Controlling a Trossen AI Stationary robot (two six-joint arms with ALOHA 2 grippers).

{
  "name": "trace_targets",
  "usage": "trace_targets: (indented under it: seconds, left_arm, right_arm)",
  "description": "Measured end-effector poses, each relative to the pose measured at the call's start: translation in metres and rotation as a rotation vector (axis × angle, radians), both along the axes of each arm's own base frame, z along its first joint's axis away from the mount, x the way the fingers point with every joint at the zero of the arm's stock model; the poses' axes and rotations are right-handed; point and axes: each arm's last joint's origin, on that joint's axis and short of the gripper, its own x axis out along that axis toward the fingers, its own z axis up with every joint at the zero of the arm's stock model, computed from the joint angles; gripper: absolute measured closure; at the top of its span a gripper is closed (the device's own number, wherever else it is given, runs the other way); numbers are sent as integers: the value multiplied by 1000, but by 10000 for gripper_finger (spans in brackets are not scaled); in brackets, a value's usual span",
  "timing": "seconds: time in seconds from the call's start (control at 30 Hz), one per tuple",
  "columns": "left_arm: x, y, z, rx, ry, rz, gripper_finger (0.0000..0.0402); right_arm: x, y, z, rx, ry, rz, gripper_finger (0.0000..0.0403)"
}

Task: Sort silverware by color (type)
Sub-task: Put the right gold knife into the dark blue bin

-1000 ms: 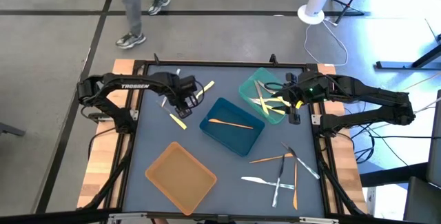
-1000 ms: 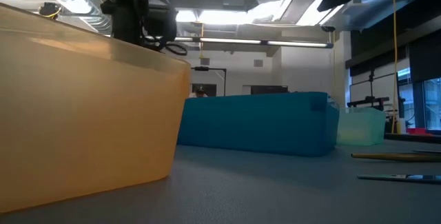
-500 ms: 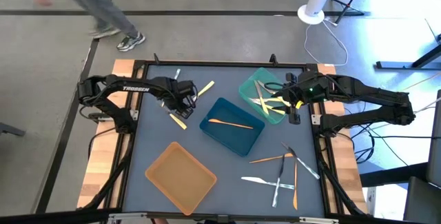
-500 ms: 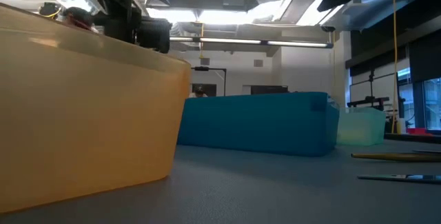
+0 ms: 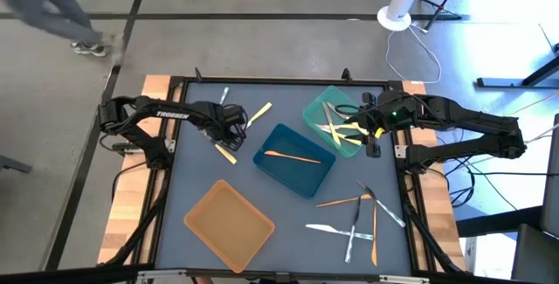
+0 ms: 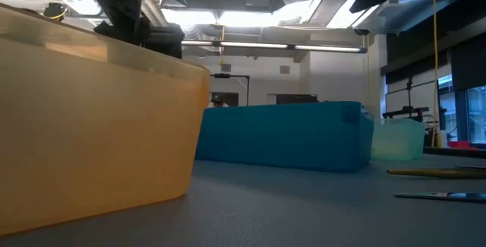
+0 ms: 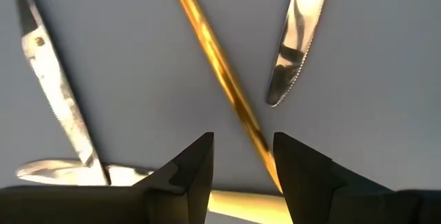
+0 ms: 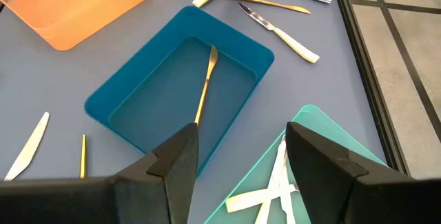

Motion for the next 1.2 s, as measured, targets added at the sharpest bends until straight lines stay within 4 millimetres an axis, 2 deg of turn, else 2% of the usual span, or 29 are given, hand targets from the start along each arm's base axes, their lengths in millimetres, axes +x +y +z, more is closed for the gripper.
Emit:
trace_targets:
  seconds: [0.93,1.2]
  left_arm:
    - [2,0,-10,-2,-15,45,257]
    - [2,0,-10,-1,-13,50,294]
  right_arm:
    - [0,0,0,0,0,0,196]
    - [0,0,0,0,0,0,196]
